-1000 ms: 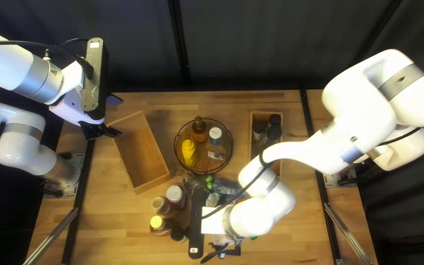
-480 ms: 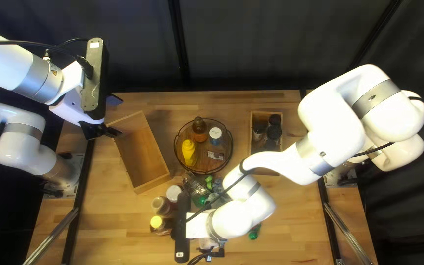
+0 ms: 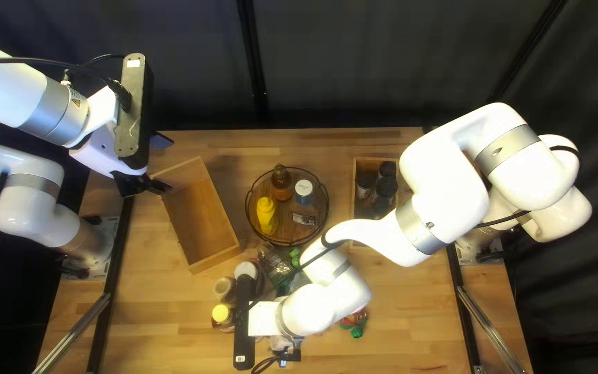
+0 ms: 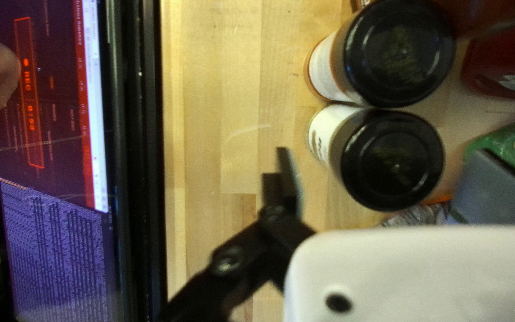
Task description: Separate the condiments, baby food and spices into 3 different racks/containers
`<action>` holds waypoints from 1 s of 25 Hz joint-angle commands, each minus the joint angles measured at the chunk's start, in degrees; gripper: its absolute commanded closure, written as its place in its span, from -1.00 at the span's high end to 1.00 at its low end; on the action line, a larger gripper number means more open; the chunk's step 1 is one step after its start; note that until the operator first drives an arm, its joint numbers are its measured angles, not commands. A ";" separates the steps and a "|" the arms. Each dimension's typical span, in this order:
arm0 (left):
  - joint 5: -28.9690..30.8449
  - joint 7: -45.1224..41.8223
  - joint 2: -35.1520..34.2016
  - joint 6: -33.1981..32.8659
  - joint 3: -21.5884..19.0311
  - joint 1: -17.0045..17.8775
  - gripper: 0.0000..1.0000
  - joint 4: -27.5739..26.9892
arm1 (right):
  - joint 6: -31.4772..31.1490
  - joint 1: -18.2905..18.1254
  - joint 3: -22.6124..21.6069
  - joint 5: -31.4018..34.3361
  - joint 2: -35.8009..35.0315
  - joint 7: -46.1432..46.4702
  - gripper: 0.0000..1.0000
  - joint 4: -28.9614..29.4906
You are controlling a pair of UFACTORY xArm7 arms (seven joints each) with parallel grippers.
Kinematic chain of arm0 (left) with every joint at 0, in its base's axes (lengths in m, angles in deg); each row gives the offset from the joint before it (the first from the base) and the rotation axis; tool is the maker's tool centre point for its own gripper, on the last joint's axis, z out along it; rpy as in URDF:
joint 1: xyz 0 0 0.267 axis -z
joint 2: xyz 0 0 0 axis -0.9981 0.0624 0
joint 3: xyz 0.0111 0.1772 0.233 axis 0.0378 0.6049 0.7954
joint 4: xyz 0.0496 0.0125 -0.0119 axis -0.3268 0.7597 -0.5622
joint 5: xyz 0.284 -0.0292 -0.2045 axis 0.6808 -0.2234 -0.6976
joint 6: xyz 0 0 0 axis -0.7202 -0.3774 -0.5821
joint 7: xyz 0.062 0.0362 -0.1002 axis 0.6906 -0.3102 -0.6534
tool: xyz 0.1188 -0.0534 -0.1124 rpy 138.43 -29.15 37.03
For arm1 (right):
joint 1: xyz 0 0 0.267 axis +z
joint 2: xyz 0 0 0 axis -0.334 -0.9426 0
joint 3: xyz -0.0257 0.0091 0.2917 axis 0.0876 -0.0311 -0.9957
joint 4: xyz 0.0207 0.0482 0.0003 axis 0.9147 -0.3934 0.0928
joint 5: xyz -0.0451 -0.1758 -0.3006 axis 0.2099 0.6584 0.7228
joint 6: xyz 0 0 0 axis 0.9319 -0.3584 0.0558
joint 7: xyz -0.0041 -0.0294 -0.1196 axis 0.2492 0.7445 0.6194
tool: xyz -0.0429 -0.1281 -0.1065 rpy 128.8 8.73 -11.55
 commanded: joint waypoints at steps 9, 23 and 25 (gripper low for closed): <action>0.00 0.00 0.00 0.00 0.00 0.00 1.00 0.00 | -3.56 1.60 0.35 1.71 11.22 -3.17 -1.00 -8.04; 0.00 0.00 0.00 0.00 0.00 0.00 1.00 0.00 | -13.84 0.64 -1.42 7.38 43.39 -13.24 -1.00 -31.34; 0.00 0.00 0.00 0.00 0.00 0.00 1.00 0.00 | -15.40 0.22 -1.91 7.86 46.59 -14.93 -1.00 -33.89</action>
